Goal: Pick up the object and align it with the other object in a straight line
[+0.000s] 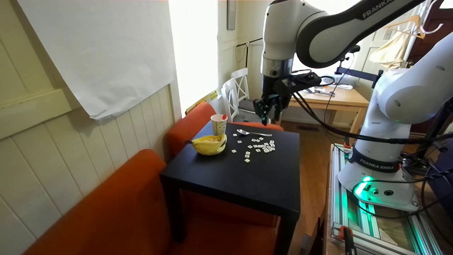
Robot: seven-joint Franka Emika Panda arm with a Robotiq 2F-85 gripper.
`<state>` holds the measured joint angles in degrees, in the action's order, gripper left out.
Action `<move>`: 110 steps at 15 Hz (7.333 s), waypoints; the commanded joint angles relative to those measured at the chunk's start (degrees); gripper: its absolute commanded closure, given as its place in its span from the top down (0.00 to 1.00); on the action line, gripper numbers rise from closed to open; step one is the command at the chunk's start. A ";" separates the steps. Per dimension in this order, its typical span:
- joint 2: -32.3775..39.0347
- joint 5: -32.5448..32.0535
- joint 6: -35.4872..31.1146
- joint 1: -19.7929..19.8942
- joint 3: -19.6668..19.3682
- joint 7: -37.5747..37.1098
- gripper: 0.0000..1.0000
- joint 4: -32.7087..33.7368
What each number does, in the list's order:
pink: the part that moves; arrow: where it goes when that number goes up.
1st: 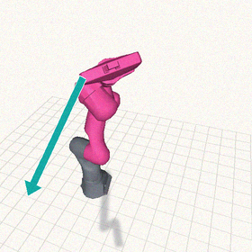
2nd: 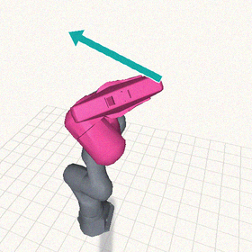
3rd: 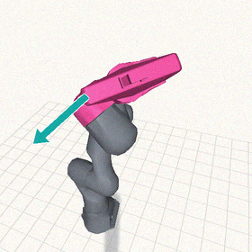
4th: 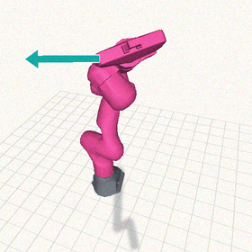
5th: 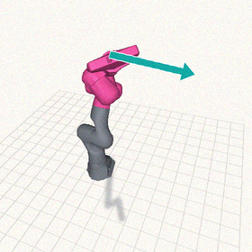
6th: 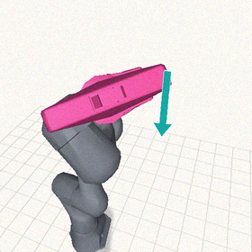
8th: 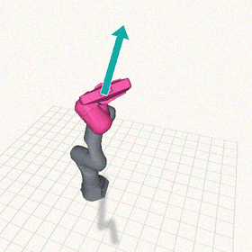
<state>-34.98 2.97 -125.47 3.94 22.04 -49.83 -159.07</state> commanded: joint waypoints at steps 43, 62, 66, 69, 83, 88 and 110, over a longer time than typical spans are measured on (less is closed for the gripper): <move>38.85 19.02 -27.31 0.22 -28.51 29.14 0.02 0.78; 47.14 30.83 -39.91 1.78 -25.28 35.66 0.03 2.70; 48.51 31.15 -41.99 2.07 -25.03 35.50 0.03 2.87; 49.18 31.16 -43.38 2.61 -24.83 35.43 0.02 2.91; 50.39 29.78 -39.81 5.29 -22.94 40.21 0.03 4.00; 50.15 28.74 -32.90 5.66 -21.64 47.93 0.03 5.96; 56.73 9.85 -27.97 1.81 -25.56 45.19 0.03 18.59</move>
<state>19.48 15.86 -154.71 6.78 -2.90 -4.12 -142.83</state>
